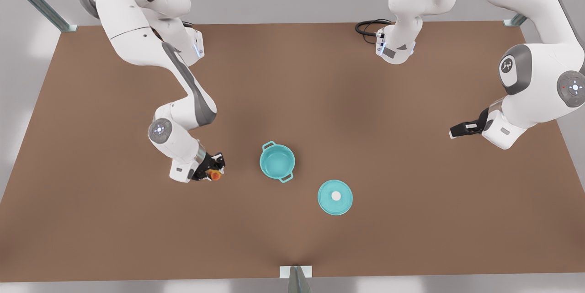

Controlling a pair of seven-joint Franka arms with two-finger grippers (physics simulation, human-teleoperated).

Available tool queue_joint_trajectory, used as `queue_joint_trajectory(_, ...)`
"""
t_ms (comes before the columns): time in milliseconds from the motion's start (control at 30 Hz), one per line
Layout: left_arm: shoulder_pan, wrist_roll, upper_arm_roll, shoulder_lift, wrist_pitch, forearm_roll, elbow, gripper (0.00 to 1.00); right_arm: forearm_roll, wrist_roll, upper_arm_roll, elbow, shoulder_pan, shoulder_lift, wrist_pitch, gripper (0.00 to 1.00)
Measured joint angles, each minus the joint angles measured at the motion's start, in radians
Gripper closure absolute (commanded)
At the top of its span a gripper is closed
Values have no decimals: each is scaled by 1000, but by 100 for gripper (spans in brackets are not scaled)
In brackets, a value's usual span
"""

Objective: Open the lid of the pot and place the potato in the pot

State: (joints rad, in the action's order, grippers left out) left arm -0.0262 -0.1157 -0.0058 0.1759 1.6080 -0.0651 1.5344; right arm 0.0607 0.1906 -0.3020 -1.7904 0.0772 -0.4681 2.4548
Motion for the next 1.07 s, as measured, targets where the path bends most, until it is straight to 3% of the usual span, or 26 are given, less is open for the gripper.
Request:
queue_joint_trajectory(233, 0, 31, 0, 0, 0, 0, 1, 0, 1, -60, 0, 195, 172, -142, 2, 46)
queue_joint_trajectory(467, 2, 52, -2, -1, -3, 0, 3, 0, 2, -141, 1, 207, 282, -228, 10, 43)
queue_joint_trajectory(500, 2, 54, -2, -1, -3, 0, 3, 0, 1, -154, 1, 204, 285, -232, 10, 39)
queue_joint_trajectory(533, 3, 56, -3, 0, -3, 0, 3, 0, 0, -167, 1, 203, 287, -234, 11, 16)
queue_joint_trajectory(567, 3, 58, -3, 0, -3, 1, 3, 0, -1, -180, 2, 202, 291, -235, 11, 0)
queue_joint_trajectory(700, 5, 65, -3, 1, -3, 1, 0, 0, -6, -227, 10, 205, 293, -218, 11, 0)
queue_joint_trajectory(867, 23, 71, -5, 43, -5, 1, -79, 0, -96, -250, 347, 186, 234, 94, -213, 0)
queue_joint_trajectory(967, 59, 75, -11, 56, -6, 26, -87, 0, -104, -233, 388, 75, 107, 228, -322, 0)
queue_joint_trajectory(1067, 62, 78, -11, 59, -7, 40, -89, 0, -99, -217, 393, 34, 93, 262, -389, 0)
